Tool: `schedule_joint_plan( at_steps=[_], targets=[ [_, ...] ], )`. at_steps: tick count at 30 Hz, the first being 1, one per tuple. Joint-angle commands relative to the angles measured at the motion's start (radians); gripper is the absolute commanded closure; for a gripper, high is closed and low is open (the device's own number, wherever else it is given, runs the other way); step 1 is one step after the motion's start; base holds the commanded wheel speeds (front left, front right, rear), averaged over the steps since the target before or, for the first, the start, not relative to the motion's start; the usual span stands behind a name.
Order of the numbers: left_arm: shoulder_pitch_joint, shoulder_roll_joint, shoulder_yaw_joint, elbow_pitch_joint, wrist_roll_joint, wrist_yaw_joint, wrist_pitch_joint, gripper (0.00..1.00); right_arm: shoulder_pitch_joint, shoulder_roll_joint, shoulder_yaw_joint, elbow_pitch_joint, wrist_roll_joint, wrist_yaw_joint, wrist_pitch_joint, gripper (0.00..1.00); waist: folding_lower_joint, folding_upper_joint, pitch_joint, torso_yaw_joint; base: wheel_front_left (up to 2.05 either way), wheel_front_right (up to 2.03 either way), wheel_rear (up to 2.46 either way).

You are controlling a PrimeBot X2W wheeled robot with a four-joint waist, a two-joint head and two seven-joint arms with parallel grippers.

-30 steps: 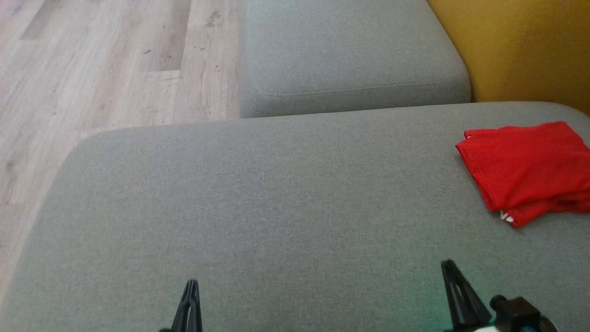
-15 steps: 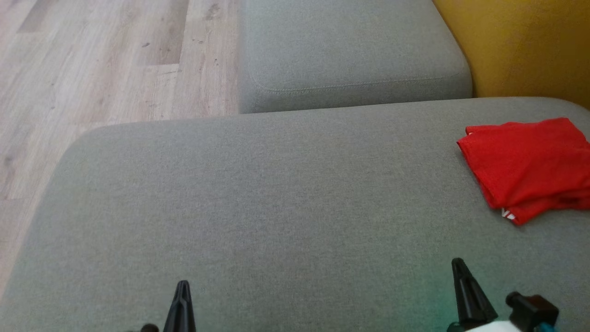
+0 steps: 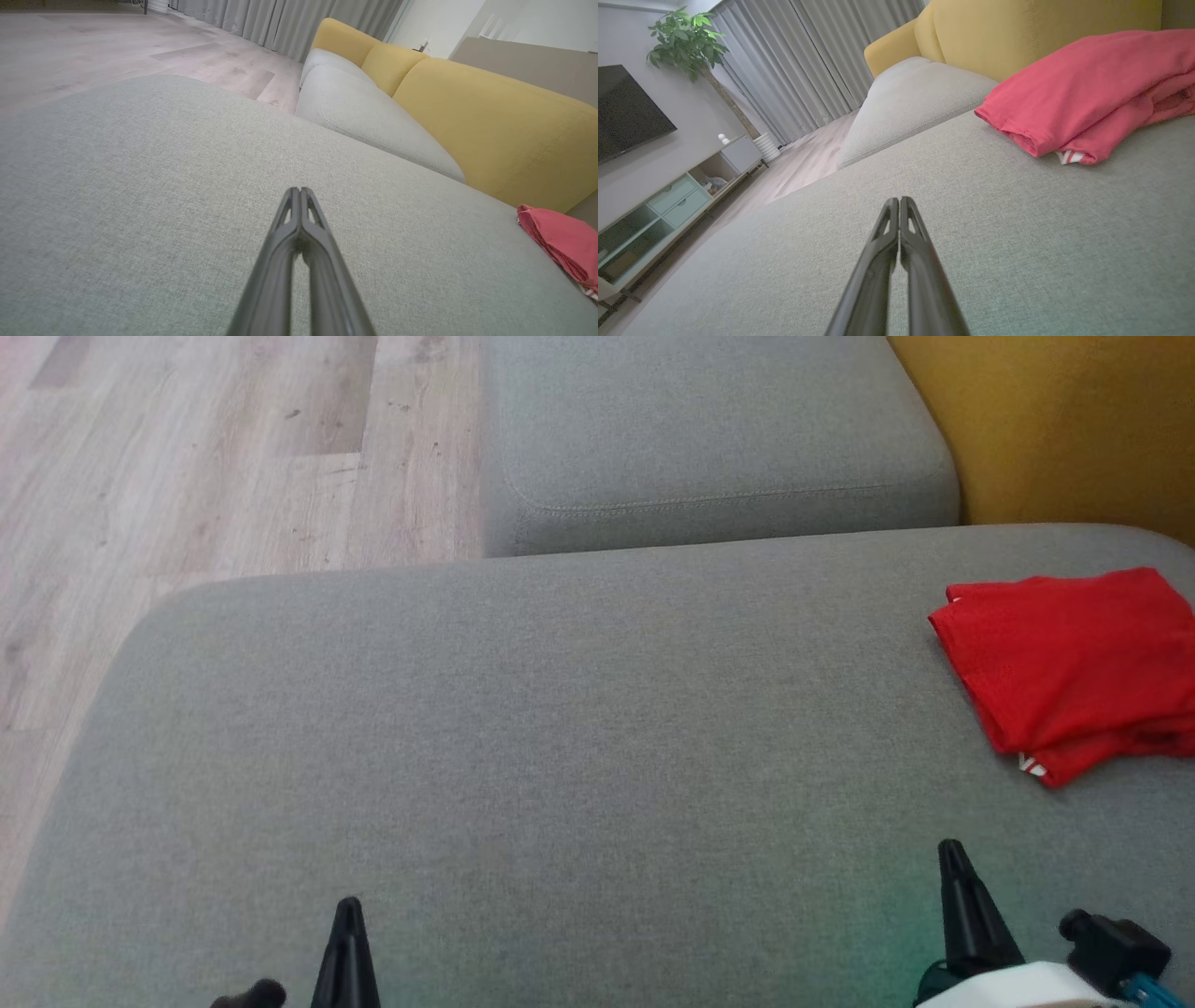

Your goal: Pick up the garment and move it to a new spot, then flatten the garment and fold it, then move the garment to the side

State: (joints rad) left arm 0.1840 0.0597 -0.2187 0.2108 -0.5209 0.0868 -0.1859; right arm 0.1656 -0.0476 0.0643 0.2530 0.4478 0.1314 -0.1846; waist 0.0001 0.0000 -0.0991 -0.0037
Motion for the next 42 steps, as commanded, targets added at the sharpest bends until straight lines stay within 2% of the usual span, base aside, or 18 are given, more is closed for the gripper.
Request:
schedule_joint_plan(
  at_steps=[1, 42],
  targets=[
    [-0.060, 0.012, 0.028, -0.027, -0.030, -0.008, 0.002, 1.00, -0.055, -0.018, -0.001, -0.029, 0.035, 0.000, 0.006, 1.00, -0.0001, 0.0000, 0.002, 0.000, 0.00, 0.00, 0.00],
    [-0.160, 0.021, 0.136, -0.003, -0.516, -0.100, 0.112, 1.00, -0.149, -0.028, -0.055, -0.021, 0.549, 0.000, 0.115, 1.00, -0.0001, 0.0000, 0.046, 0.002, 0.00, 0.00, 0.00]
  ],
)
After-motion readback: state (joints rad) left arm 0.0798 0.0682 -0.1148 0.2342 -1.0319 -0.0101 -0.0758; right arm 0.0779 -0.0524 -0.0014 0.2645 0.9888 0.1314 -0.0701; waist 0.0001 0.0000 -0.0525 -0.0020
